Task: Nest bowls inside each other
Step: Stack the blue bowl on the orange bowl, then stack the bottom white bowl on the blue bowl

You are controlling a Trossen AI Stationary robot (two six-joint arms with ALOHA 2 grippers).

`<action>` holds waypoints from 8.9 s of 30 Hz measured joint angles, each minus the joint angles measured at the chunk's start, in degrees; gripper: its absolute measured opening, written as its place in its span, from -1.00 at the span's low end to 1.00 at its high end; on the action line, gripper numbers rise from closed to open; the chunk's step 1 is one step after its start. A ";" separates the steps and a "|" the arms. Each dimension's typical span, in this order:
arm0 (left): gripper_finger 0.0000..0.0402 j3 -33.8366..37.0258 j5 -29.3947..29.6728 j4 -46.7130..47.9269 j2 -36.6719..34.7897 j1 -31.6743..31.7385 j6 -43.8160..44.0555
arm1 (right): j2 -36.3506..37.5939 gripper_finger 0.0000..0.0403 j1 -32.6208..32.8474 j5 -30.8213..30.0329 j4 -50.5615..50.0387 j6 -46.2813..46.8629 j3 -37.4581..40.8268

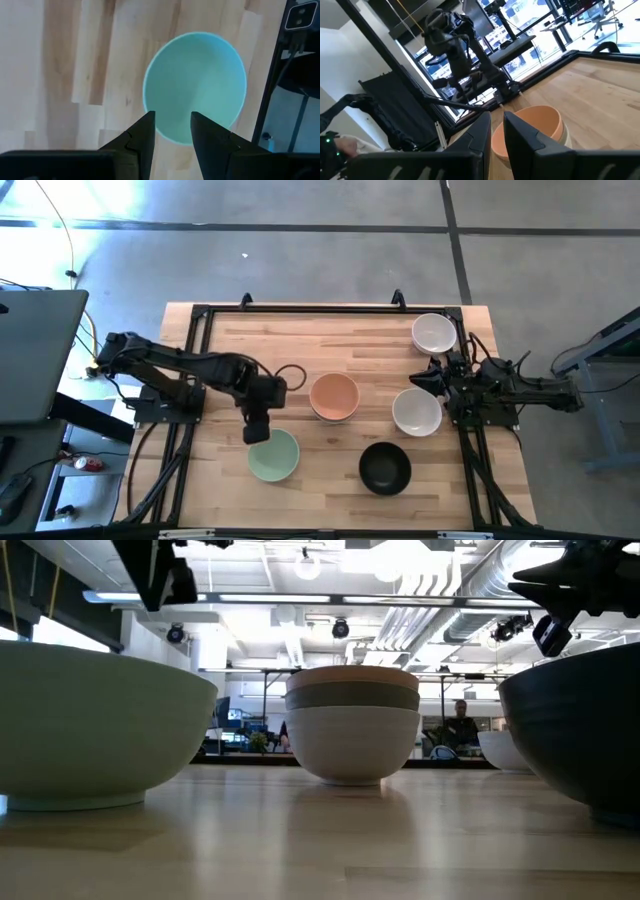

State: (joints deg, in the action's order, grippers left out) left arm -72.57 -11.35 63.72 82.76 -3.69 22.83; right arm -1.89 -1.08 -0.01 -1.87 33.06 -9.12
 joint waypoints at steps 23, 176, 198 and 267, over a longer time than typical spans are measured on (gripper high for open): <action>-0.43 11.65 4.98 -10.08 1.21 -4.78 8.66 | -0.01 -0.78 0.00 0.01 0.44 -0.07 0.00; -1.00 -49.01 8.98 12.92 41.12 21.20 -17.64 | -2.58 -0.78 -0.01 0.22 -0.68 -3.48 0.02; -1.00 -49.01 6.42 13.44 44.58 20.77 -19.49 | -2.57 -0.78 0.00 4.78 -6.63 0.56 0.02; -0.34 -60.06 6.97 11.97 41.50 12.84 -20.04 | -44.90 -0.45 -4.88 1.68 -68.46 -3.29 -34.19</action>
State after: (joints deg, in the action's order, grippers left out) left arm -132.64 -4.38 75.70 124.26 9.15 2.79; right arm -46.79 -5.96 1.67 -70.32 29.77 -43.31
